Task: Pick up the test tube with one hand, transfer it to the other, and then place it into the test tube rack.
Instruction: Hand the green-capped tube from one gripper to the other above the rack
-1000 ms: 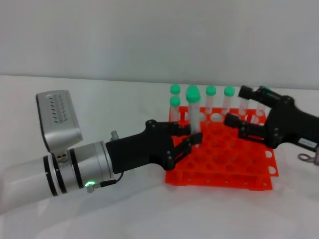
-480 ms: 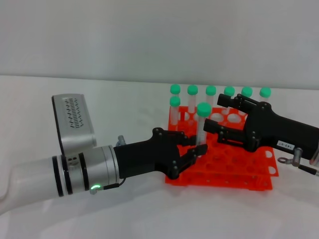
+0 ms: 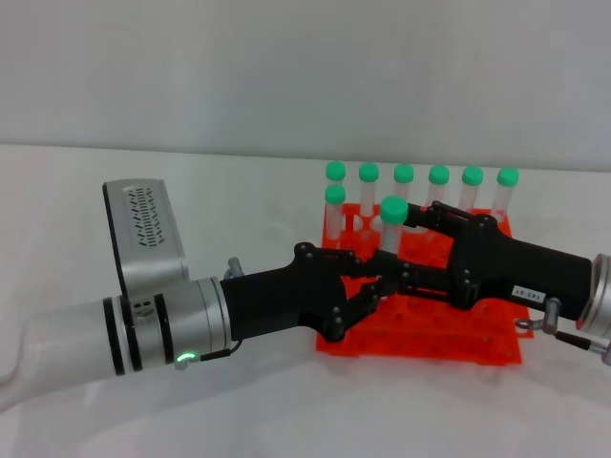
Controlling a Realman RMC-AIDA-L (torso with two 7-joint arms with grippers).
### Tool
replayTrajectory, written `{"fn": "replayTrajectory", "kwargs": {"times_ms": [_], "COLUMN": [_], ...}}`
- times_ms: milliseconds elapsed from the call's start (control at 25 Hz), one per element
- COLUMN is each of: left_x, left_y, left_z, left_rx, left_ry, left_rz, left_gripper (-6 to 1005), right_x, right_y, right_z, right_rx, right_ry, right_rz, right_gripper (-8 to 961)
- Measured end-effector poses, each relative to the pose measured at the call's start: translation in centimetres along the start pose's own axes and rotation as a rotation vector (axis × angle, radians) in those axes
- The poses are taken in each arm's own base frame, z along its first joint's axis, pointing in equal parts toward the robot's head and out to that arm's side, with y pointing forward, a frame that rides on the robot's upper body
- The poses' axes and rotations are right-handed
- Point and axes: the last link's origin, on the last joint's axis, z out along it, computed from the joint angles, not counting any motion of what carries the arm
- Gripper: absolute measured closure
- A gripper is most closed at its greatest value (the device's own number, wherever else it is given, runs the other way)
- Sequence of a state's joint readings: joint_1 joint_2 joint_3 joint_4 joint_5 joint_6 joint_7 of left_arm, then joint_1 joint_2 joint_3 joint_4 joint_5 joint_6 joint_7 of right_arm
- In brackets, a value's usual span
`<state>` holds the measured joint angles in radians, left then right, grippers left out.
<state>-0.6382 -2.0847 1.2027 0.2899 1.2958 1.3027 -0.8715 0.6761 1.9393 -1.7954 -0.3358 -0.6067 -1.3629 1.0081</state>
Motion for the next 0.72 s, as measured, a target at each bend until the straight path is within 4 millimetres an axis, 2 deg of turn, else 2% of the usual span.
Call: {"fn": "replayTrajectory", "kwargs": {"times_ms": [400, 640, 680, 720], "left_x": [-0.3, -0.4, -0.5, -0.5], "left_y": [0.4, 0.5, 0.5, 0.5], "left_z": [0.0, -0.1, -0.2, -0.2], "left_rx": [-0.002, -0.001, 0.000, 0.000], "left_ry": [0.003, 0.006, 0.006, 0.007], "left_rz": [-0.014, -0.023, -0.024, -0.024], "left_gripper": [801, 801, 801, 801], "right_x": [1.0, 0.9, 0.9, 0.9], "right_y": [0.8, 0.7, 0.7, 0.7], "right_z": [1.6, 1.4, 1.3, 1.3], "right_rx": [0.006, 0.041, 0.043, 0.044], "right_ry": [0.007, -0.037, -0.039, -0.039], "right_rz": [-0.006, -0.012, -0.012, -0.012], "right_gripper": [210, 236, 447, 447]}}
